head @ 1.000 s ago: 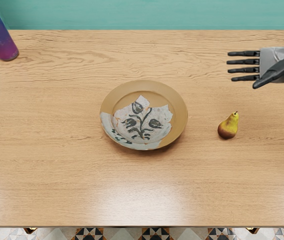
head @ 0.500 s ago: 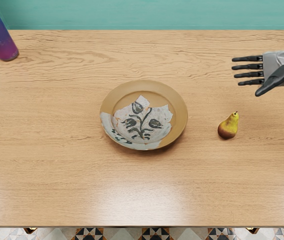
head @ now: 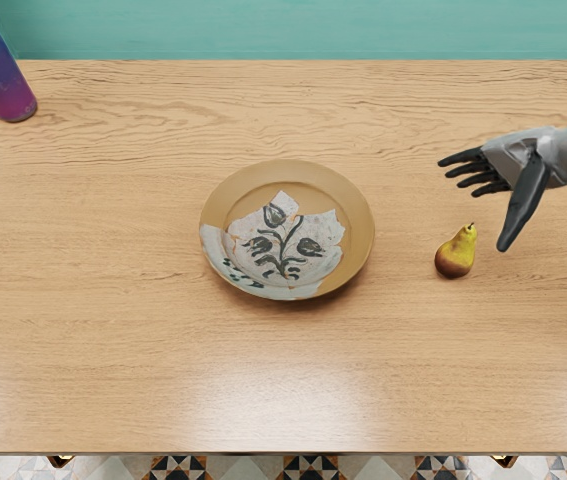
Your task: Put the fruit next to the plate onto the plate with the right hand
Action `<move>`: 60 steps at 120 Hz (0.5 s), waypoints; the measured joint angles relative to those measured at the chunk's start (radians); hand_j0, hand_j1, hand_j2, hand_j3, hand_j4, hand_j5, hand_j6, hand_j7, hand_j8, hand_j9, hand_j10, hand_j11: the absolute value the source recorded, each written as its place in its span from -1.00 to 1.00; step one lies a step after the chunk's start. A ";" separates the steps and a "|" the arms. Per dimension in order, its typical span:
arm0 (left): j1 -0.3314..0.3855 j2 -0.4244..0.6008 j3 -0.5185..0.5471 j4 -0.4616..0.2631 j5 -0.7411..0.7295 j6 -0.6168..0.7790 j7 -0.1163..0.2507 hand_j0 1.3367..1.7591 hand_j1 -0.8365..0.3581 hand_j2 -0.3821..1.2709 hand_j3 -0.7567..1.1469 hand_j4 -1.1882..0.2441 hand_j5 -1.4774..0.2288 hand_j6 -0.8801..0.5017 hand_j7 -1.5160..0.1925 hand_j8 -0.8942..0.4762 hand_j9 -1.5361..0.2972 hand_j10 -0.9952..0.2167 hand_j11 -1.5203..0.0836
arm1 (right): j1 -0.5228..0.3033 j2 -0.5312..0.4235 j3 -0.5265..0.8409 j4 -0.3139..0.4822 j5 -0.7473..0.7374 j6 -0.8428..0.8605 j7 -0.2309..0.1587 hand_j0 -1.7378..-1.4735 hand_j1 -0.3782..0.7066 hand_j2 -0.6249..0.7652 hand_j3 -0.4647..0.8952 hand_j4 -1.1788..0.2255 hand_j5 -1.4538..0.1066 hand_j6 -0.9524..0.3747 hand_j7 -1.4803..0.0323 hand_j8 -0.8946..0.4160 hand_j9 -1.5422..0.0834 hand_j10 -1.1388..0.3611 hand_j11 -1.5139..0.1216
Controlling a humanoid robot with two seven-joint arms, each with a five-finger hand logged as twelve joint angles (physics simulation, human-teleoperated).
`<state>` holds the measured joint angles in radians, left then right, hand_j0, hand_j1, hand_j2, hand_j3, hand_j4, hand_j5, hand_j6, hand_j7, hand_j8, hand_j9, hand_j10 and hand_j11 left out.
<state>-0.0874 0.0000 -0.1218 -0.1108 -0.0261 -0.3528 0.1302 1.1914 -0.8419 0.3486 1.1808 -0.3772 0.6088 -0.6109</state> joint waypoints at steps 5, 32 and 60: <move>0.000 0.000 0.000 0.000 0.000 0.000 0.000 0.52 0.98 -0.54 -0.21 0.66 0.73 0.27 0.77 0.30 0.67 0.64 0.89 | -0.003 0.000 -0.006 0.014 -0.030 -0.004 0.000 -0.40 -0.95 -0.10 -0.32 0.68 0.86 0.43 0.96 0.36 0.90 0.52 0.85; 0.002 0.000 -0.002 0.000 -0.001 0.000 0.000 0.52 0.98 -0.54 -0.21 0.66 0.73 0.27 0.77 0.30 0.67 0.64 0.89 | -0.022 -0.044 -0.019 0.113 -0.193 -0.075 0.000 -0.40 -0.95 -0.10 -0.32 0.67 0.86 0.43 0.96 0.36 0.90 0.52 0.85; 0.003 0.000 -0.003 0.000 0.000 0.000 0.000 0.52 0.98 -0.54 -0.21 0.66 0.73 0.27 0.77 0.30 0.67 0.64 0.89 | -0.060 -0.064 -0.044 0.167 -0.291 -0.197 0.000 -0.40 -0.95 -0.10 -0.32 0.67 0.86 0.43 0.96 0.36 0.90 0.51 0.85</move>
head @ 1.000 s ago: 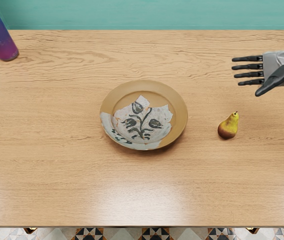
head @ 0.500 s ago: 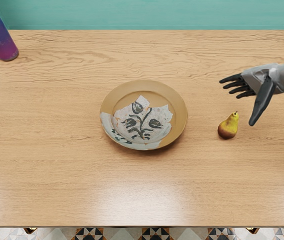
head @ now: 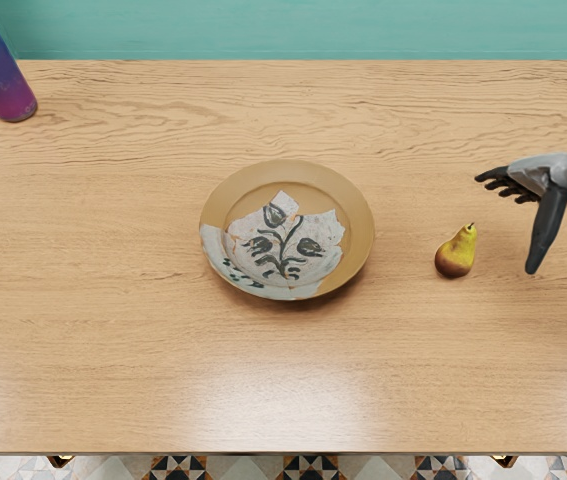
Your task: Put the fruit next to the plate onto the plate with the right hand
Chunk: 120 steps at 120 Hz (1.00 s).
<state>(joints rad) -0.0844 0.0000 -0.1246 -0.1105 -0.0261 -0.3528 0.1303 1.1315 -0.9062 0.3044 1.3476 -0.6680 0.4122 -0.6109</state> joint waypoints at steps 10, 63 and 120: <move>0.003 0.000 -0.001 0.000 0.000 0.000 0.000 0.52 0.98 -0.54 -0.21 0.66 0.73 0.27 0.77 0.30 0.67 0.64 0.89 | -0.019 0.000 -0.010 0.016 -0.039 -0.054 0.000 -0.40 -0.95 -0.10 -0.32 0.67 0.86 0.43 0.96 0.36 0.90 0.51 0.85; 0.005 0.000 -0.003 0.000 -0.001 0.000 0.000 0.52 0.98 -0.54 -0.21 0.66 0.73 0.27 0.77 0.30 0.67 0.64 0.89 | -0.113 -0.017 -0.002 0.036 -0.082 -0.201 0.005 -0.40 -0.95 -0.10 -0.32 0.67 0.86 0.42 0.96 0.35 0.90 0.51 0.85; 0.000 0.000 0.000 0.000 0.001 0.000 0.000 0.52 0.98 -0.54 -0.21 0.66 0.73 0.27 0.77 0.30 0.67 0.64 0.89 | -0.109 -0.123 0.002 0.043 -0.008 -0.067 0.186 -0.40 -0.95 -0.10 -0.32 0.67 0.86 0.42 0.96 0.35 0.90 0.51 0.85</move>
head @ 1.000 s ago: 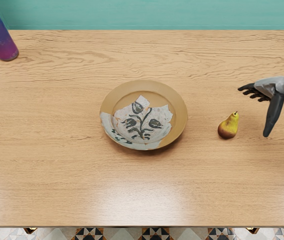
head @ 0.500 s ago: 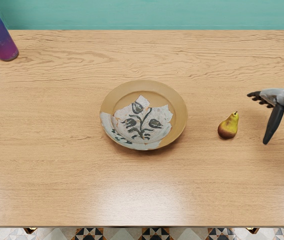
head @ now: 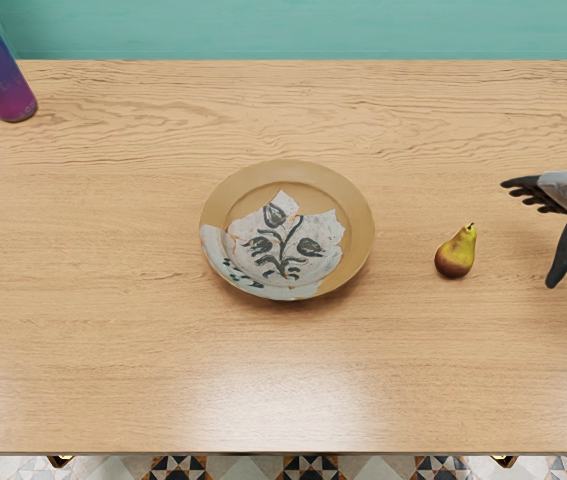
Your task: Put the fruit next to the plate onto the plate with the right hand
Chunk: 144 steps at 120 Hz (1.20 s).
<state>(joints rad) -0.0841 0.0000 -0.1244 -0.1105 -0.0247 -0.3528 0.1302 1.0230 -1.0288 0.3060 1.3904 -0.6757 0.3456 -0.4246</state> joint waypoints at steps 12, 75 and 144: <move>0.000 0.000 0.001 0.000 0.001 0.000 0.000 0.52 0.98 -0.54 -0.21 0.66 0.73 0.27 0.77 0.30 0.67 0.64 0.89 | 0.003 -0.001 -0.001 0.000 0.047 0.006 -0.001 -0.40 -0.95 -0.10 -0.32 0.67 0.86 0.42 0.96 0.35 0.90 0.51 0.85; -0.002 0.000 0.001 0.002 0.002 0.000 0.000 0.52 0.98 -0.54 -0.21 0.66 0.73 0.27 0.77 0.30 0.67 0.64 0.89 | -0.009 0.004 0.035 -0.011 0.141 -0.045 0.068 -0.40 -0.95 -0.10 -0.32 0.67 0.86 0.42 0.96 0.36 0.90 0.51 0.85; -0.002 0.000 0.001 0.002 0.002 0.000 0.000 0.52 0.98 -0.54 -0.21 0.66 0.73 0.27 0.77 0.30 0.67 0.64 0.89 | -0.087 0.156 0.023 -0.048 -0.069 -0.298 0.084 -0.40 -0.95 -0.10 -0.32 0.67 0.86 0.43 0.96 0.36 0.90 0.51 0.85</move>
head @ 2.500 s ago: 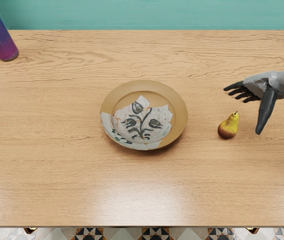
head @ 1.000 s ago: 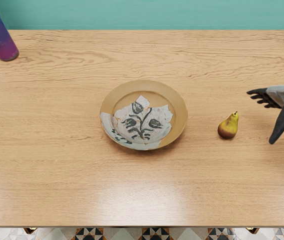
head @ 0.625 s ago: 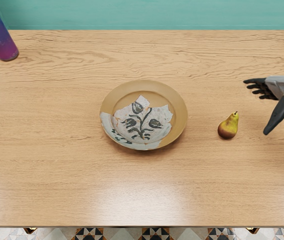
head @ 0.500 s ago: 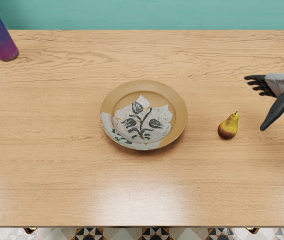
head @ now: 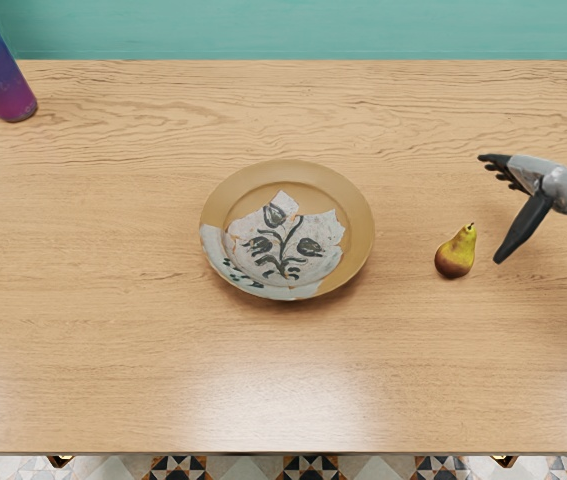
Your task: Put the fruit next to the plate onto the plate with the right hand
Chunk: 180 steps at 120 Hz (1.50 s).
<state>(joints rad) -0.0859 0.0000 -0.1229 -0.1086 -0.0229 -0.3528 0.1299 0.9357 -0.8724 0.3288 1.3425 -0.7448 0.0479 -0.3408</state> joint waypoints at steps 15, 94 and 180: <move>0.001 0.000 0.000 0.000 0.000 0.000 0.000 0.52 0.98 -0.54 -0.21 0.66 0.73 0.27 0.77 0.30 0.67 0.64 0.89 | -0.002 0.002 -0.020 0.007 -0.041 -0.004 0.002 -0.40 -0.95 -0.10 -0.32 0.67 0.86 0.43 0.96 0.36 0.90 0.51 0.85; 0.009 0.000 -0.002 0.000 -0.002 0.000 0.000 0.52 0.98 -0.54 -0.21 0.66 0.73 0.27 0.77 0.30 0.67 0.64 0.89 | -0.074 0.004 -0.023 0.042 -0.131 -0.082 0.359 -0.40 -0.95 -0.10 -0.32 0.67 0.86 0.43 0.96 0.36 0.90 0.51 0.85; 0.009 0.000 0.000 0.000 -0.001 0.001 0.000 0.52 0.98 -0.54 -0.21 0.66 0.73 0.27 0.77 0.30 0.67 0.64 0.89 | -0.125 -0.031 -0.025 0.087 -0.069 -0.103 0.405 -0.40 -0.95 -0.10 -0.32 0.67 0.86 0.43 0.96 0.36 0.90 0.51 0.85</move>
<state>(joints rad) -0.0767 0.0000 -0.1230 -0.1089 -0.0240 -0.3515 0.1302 0.8104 -0.9039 0.3038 1.4296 -0.8135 -0.0553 0.0646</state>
